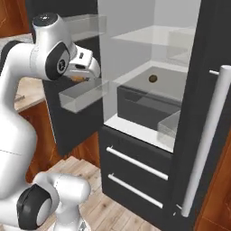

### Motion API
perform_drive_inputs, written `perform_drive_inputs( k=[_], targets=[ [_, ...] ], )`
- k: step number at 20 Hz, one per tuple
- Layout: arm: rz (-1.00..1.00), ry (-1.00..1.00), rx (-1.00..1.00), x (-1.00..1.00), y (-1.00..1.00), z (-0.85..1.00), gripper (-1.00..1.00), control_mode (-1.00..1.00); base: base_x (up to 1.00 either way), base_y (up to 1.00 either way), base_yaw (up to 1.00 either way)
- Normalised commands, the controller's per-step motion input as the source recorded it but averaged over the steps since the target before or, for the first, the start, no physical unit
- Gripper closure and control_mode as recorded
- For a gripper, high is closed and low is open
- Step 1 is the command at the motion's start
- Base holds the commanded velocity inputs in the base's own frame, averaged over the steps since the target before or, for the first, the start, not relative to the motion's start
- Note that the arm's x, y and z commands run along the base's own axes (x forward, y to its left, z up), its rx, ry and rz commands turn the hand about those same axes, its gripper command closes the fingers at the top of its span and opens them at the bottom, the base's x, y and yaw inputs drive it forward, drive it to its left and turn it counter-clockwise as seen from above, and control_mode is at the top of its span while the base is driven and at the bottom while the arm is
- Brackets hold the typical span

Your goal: Retrieve the tangerine and kiwi from the fridge and place them into the bowl on the dining table.

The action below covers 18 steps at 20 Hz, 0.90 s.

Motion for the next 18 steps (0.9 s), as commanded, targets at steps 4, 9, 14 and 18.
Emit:
perform_drive_inputs(
  k=[4, 9, 14, 18],
  targets=[
    [0.0, 0.0, 0.0, 0.0, 0.0, 0.0, 1.0, 1.0, -1.0, 0.0, 0.62],
    [0.0, 0.0, 0.0, 0.0, 0.0, 0.0, 1.0, 1.0, -0.95, 0.0, 0.65],
    [0.0, 0.0, 0.0, 0.0, 0.0, 0.0, 1.0, 1.0, -0.71, -0.08, 0.78],
    [0.0, 0.0, 0.0, 0.0, 0.0, 0.0, 1.0, 1.0, -0.44, -0.01, 0.87]
  ],
)
